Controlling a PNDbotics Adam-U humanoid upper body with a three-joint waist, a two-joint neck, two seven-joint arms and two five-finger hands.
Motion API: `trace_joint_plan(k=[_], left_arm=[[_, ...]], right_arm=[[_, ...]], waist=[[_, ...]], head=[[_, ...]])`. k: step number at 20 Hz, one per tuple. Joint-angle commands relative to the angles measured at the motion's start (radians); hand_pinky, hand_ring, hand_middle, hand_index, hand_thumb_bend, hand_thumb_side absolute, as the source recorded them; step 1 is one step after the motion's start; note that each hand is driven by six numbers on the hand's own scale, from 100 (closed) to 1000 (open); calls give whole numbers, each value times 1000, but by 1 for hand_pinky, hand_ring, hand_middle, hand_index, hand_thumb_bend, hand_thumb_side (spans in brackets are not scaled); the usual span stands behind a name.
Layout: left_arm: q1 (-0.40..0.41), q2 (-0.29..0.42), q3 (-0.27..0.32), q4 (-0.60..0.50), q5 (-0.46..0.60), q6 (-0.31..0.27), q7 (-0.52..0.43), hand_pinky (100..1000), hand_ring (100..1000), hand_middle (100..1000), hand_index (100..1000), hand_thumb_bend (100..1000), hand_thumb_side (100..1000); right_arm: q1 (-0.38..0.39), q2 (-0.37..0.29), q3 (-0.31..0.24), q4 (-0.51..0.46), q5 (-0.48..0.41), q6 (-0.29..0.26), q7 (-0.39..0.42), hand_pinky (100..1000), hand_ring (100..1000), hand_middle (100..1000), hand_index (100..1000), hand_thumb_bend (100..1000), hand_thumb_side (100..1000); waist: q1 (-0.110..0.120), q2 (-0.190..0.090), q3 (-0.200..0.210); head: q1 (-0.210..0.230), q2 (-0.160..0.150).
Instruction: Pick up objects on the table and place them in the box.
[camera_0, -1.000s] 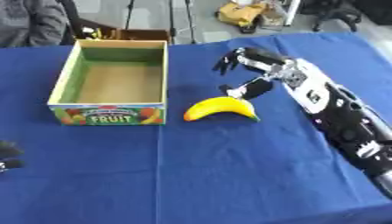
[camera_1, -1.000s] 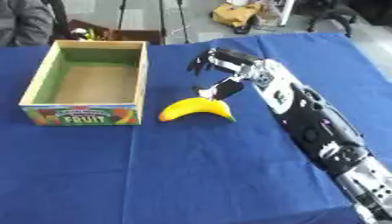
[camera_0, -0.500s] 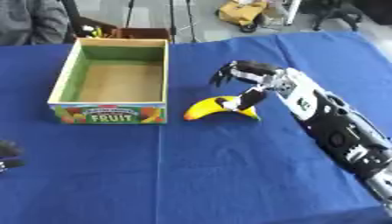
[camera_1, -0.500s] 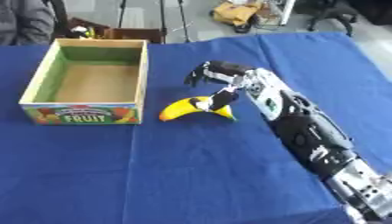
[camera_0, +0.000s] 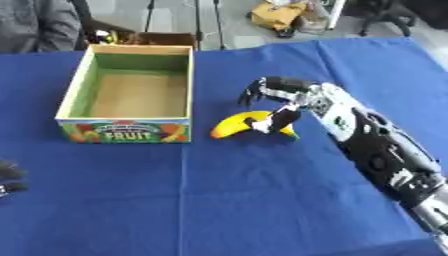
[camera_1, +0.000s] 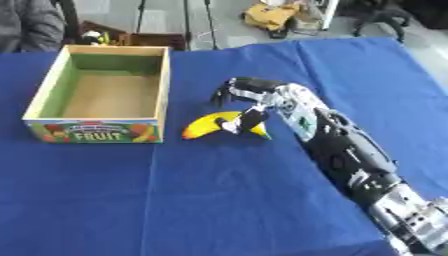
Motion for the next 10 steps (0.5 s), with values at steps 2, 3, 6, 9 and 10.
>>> trace_joint_plan(k=[2, 3, 6, 9, 10], left_arm=[[-11, 5, -3, -17, 2, -2, -3, 625, 659, 600, 657, 171, 1000], [-11, 5, -2, -17, 2, -3, -2, 625, 659, 600, 657, 171, 1000], [-11, 5, -2, -17, 1, -3, -2, 625, 659, 600, 657, 171, 1000], [-11, 5, -2, -17, 1, -3, -2, 625, 658, 600, 657, 171, 1000], [-11, 5, -2, -17, 1, -2, -2, 625, 658, 600, 657, 171, 1000]], right_arm=[[-24, -14, -5, 3, 24, -3, -3, 709, 770, 630, 812, 201, 437], [-24, -15, -7, 6, 34, 2, -4, 713, 778, 644, 816, 208, 440], [-25, -14, -9, 12, 74, 17, -15, 730, 812, 707, 836, 233, 452], [-24, -14, -10, 15, 110, 28, -27, 737, 823, 740, 846, 251, 452], [-24, -14, -10, 16, 118, 30, -30, 737, 823, 740, 846, 249, 457]], waist=[[1, -12, 2], [2, -11, 3], [2, -10, 4], [2, -10, 5], [2, -9, 5]], head=[[-2, -6], [-2, -7], [-2, -7], [-3, -5], [-3, -5]])
